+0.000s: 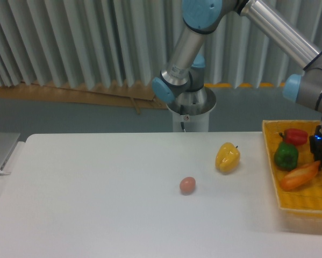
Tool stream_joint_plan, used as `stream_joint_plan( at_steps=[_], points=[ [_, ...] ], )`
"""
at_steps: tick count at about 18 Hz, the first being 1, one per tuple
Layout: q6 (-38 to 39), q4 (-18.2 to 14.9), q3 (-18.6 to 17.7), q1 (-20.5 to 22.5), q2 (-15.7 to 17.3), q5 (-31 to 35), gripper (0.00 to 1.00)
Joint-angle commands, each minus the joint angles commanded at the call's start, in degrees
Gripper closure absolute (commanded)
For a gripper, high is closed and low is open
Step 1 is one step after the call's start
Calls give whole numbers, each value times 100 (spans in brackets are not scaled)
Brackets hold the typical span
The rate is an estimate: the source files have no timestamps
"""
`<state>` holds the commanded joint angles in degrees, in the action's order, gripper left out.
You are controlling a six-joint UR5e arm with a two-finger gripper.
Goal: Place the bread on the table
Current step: 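Lower the gripper into the basket and grasp the bread loaf, then lift the bread out of the basket and carry it over the table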
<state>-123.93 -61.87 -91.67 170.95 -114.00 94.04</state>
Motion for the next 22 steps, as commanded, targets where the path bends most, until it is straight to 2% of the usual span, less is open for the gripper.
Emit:
stream_joint_plan(
  at_steps=[4,9,12,18,22],
  points=[
    [280,-9,53,-255,27,80,75],
    [308,-202,53,-483,325,18,73],
    [325,-246,53,-528,396,-52,73],
    [177,-439,53,-265,413,-526,73],
    [-351,-475,53,16,387,-824,73]
  ],
)
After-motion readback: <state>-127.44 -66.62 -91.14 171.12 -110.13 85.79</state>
